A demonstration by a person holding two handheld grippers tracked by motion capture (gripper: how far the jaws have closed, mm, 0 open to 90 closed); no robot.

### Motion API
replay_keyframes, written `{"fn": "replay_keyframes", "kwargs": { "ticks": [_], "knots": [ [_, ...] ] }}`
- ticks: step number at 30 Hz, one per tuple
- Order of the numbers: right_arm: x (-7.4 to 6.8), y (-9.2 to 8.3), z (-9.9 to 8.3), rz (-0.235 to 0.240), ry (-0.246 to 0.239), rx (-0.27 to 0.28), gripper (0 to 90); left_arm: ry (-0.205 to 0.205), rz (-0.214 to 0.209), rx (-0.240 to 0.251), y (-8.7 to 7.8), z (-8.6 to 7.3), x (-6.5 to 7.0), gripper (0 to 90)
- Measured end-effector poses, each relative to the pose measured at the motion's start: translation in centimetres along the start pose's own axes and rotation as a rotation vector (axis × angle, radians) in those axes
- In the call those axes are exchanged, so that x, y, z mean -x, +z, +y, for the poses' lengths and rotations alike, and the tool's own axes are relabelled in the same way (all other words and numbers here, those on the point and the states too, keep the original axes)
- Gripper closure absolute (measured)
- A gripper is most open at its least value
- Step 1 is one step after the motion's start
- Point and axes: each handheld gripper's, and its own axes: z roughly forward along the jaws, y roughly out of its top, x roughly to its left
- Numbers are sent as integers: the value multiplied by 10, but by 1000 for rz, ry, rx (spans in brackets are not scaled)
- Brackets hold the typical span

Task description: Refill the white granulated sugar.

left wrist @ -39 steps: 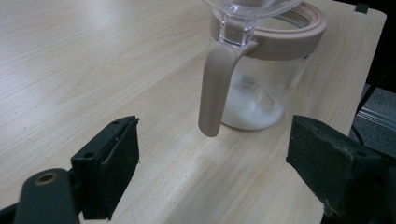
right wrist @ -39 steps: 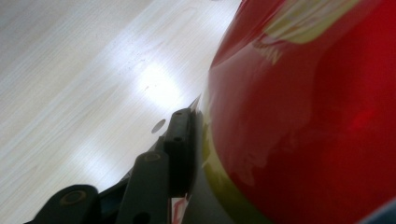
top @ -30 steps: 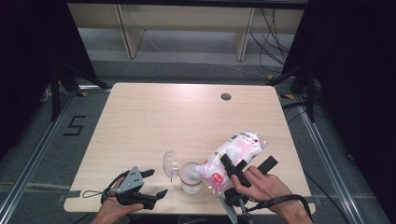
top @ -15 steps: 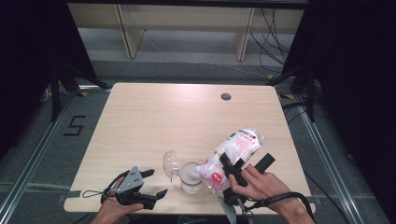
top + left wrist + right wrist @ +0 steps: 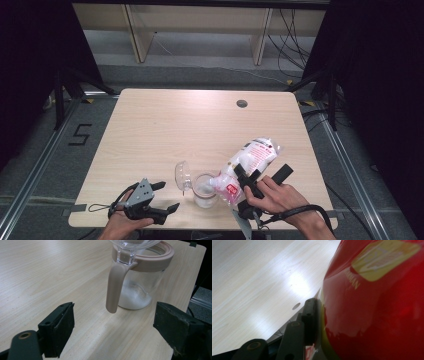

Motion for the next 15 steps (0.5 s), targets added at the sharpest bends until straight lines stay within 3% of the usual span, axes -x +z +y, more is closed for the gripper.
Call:
{"fn": "replay_keyframes", "kwargs": {
  "ticks": [1, 2, 3, 5, 8, 9, 10, 11, 12, 13, 15],
  "knots": [
    [0, 0, 0, 4, -3, -4, 674, 0, 0, 0, 0, 0, 0, 164],
    [-4, 1, 1, -6, 51, 16, 675, -1, 0, 0, 0, 0, 0, 164],
    [-5, 2, 1, -5, 63, 20, 676, -2, 0, 0, 0, 0, 0, 164],
    [-3, 1, -1, 1, 25, 7, 678, 5, -1, -1, 0, 0, 0, 164],
    [-7, 1, -1, 16, 85, 1, 681, 26, -3, -1, 0, 0, -1, 165],
    [-10, 1, 0, 18, 128, 5, 682, 25, -5, 6, 1, 0, -1, 165],
    [-6, 2, -1, 13, 76, 6, 682, 31, -2, 0, 1, 0, -2, 165],
    [-7, 3, 0, 13, 73, 7, 683, 28, -3, -2, 1, 0, -1, 165],
    [-9, 3, 2, 20, 107, 6, 683, 25, -4, 5, 1, 0, -1, 165],
    [-6, 5, 2, 15, 64, 21, 684, 28, -5, 3, 1, 0, -1, 165],
    [-7, 7, 3, 13, 87, 32, 685, 28, -5, -3, 0, 0, -1, 165]
  ]
}}
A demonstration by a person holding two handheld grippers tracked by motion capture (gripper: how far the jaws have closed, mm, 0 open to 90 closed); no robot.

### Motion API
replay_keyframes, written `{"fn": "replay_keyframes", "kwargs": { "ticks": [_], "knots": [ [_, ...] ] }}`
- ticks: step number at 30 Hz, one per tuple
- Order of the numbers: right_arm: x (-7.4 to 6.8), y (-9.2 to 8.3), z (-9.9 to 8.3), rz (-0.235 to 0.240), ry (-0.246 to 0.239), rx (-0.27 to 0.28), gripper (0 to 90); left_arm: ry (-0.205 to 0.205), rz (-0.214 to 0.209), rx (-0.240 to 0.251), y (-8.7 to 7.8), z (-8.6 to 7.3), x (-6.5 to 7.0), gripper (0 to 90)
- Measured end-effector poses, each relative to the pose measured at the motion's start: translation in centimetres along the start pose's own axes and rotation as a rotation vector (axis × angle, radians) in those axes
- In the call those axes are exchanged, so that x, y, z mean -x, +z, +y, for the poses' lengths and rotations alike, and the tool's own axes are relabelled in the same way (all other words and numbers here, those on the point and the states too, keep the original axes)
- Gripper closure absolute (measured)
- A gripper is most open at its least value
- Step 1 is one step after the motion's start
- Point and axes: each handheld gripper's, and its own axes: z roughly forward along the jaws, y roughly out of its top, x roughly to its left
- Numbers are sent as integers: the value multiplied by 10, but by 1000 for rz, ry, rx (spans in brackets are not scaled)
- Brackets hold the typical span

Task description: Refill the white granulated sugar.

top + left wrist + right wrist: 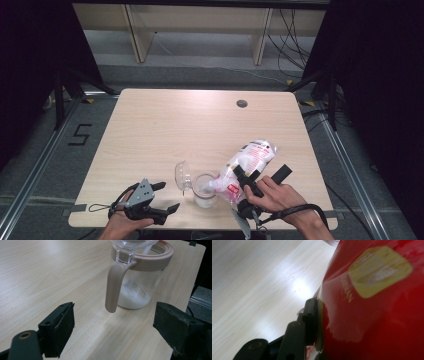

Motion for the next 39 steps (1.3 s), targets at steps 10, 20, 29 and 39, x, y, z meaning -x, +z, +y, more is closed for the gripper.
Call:
{"fn": "replay_keyframes", "kwargs": {
  "ticks": [10, 20, 29, 39],
  "knots": [
    [-2, 3, 0, 6, 34, 7, 689, 0, 2, 6, 1, 0, 0, 165],
    [-1, 2, -1, -4, 36, 7, 692, -1, -2, -1, 0, 0, 0, 165],
    [4, 1, -1, 0, -11, -30, 698, 0, 1, 0, 0, 0, 0, 165],
    [10, 0, -2, -5, -23, -12, 702, -2, -4, 1, 0, 0, 0, 165]
  ]
}}
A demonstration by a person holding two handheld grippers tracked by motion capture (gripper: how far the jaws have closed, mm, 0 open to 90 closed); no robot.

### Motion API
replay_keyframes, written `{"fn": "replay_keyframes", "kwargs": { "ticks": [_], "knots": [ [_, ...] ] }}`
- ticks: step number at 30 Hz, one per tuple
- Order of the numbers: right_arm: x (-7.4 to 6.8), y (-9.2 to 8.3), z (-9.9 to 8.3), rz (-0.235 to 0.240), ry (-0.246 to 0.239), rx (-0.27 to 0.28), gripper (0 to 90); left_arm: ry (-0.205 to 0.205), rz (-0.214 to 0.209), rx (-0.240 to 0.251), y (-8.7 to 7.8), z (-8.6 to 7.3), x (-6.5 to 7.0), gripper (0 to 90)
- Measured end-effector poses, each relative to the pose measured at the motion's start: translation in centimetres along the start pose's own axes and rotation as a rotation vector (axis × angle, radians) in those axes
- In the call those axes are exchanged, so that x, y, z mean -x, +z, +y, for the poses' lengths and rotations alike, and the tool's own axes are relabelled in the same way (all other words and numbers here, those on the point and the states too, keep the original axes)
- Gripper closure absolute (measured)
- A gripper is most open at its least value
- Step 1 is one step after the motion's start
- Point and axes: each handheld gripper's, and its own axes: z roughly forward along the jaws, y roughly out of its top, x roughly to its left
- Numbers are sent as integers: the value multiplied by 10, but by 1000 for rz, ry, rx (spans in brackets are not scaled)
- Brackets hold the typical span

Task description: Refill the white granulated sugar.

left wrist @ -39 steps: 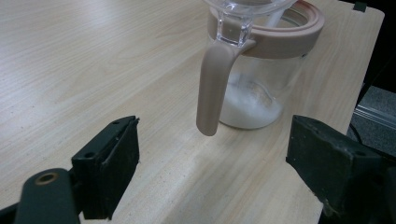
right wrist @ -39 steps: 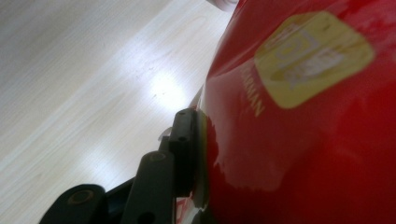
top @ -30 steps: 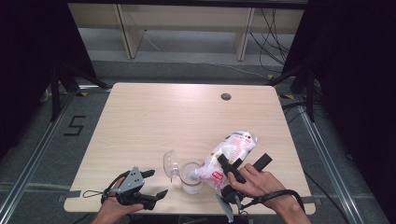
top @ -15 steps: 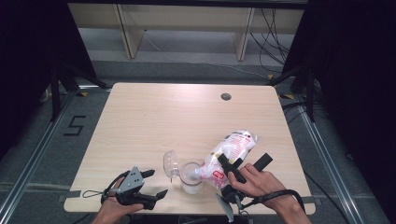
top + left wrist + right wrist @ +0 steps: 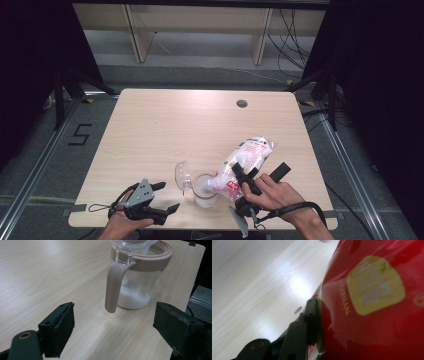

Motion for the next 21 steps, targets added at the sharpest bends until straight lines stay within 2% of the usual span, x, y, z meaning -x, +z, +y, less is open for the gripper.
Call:
{"fn": "replay_keyframes", "kwargs": {
  "ticks": [2, 4, 5, 7, 11, 12, 13, 14, 17, 18, 19, 20, 21],
  "knots": [
    [-1, 0, 0, 2, 13, 7, 702, 1, 1, -2, 0, 0, 0, 165],
    [-1, 1, 0, 4, 4, 7, 703, -5, 3, 4, 1, 0, 0, 165],
    [-1, 0, 0, 5, 23, 2, 703, 2, 4, -1, 0, 0, 0, 165],
    [-1, 1, 0, 6, 3, 2, 704, 1, 3, 0, 0, 0, 0, 165],
    [0, 0, -2, 10, 7, -8, 704, -6, 2, 5, 1, 0, 1, 165],
    [-3, -2, -1, 15, 64, -17, 704, -1, 2, 2, 1, 0, 0, 165],
    [0, 0, -3, 16, 3, -5, 704, 0, 2, 0, 0, 0, 0, 165],
    [-3, -2, -1, 19, 80, -14, 704, 1, 2, 0, 0, 0, 0, 165],
    [-2, -3, -2, 19, 80, -15, 705, 3, 1, -1, 1, 0, 0, 165],
    [-1, -3, -2, 10, 64, -18, 705, -5, 0, 5, 1, 0, 1, 165],
    [2, -2, -4, 10, 16, -11, 705, -4, 0, 4, 1, 0, 1, 165],
    [3, -1, -4, 6, -7, -3, 705, -4, 1, 4, 1, 0, 1, 165],
    [3, -2, -4, 4, -2, -5, 706, -4, 1, 5, 1, 0, 1, 165]
  ]
}}
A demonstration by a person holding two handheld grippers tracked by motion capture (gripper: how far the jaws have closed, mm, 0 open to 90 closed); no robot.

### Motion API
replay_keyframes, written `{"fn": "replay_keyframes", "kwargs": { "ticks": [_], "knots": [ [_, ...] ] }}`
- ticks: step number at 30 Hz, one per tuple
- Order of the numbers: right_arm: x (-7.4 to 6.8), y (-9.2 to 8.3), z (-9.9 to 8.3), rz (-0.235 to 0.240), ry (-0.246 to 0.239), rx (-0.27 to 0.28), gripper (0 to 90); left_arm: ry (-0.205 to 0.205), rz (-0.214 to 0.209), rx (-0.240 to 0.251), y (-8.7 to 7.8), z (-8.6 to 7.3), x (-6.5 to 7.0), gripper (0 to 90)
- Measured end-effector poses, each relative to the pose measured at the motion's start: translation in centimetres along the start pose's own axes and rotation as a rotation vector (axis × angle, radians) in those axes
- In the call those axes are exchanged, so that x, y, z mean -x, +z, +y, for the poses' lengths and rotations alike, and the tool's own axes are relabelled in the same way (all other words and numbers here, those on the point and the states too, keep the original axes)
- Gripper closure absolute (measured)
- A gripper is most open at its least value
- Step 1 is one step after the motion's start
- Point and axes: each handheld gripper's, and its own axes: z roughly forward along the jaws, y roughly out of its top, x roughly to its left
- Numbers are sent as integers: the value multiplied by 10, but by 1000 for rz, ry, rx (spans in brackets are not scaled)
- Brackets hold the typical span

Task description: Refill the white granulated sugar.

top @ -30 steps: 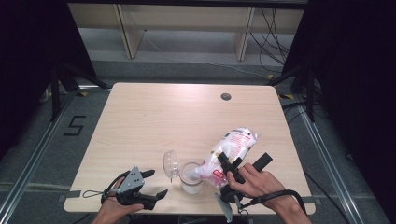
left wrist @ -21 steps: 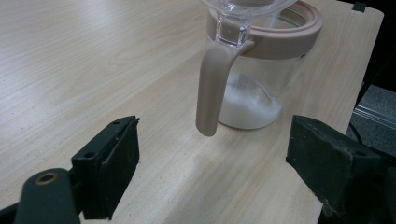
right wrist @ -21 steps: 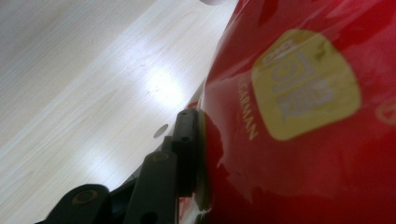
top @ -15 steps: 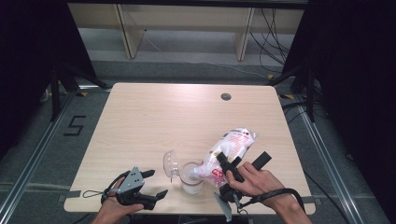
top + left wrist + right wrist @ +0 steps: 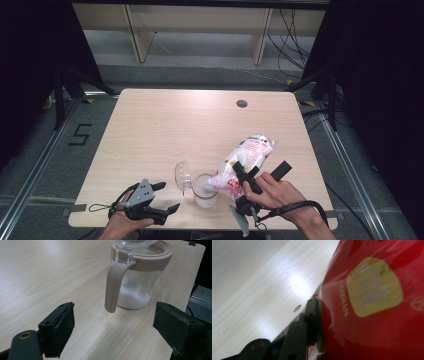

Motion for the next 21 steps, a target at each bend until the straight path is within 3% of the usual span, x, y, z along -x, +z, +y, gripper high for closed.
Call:
{"fn": "replay_keyframes", "kwargs": {
  "ticks": [6, 7, 8, 9, 10, 12, 13, 14, 15, 16, 21],
  "knots": [
    [0, 0, 0, 2, 6, -2, 706, 0, 0, 0, 0, 0, 0, 165],
    [-4, -1, 1, 9, 70, -10, 706, -1, 0, -1, 0, 0, 0, 165],
    [0, 0, 0, 4, 6, -7, 707, -1, 1, 0, 0, 0, 0, 165],
    [-4, -1, 1, 3, 56, -19, 707, 4, 1, -4, 0, 0, 0, 165],
    [-1, 0, 0, 3, 19, -12, 707, 6, 1, -5, 0, 0, 0, 166],
    [-4, -1, 0, 12, 77, -12, 708, 1, 0, -1, 0, 0, 0, 165],
    [-1, 0, -1, 1, 12, -5, 708, 4, 0, -4, 0, 0, 0, 166],
    [-3, -1, 0, 14, 75, -19, 708, 1, 0, -1, 0, 0, 0, 165],
    [0, -1, -2, 8, 18, -16, 708, -1, 1, -1, 0, 0, 0, 166],
    [1, 0, -3, -2, -5, -6, 708, 0, 1, -1, 0, 0, 0, 166],
    [1, 0, -3, 3, -5, -7, 709, 5, 2, -5, -1, 0, 0, 166]
  ]
}}
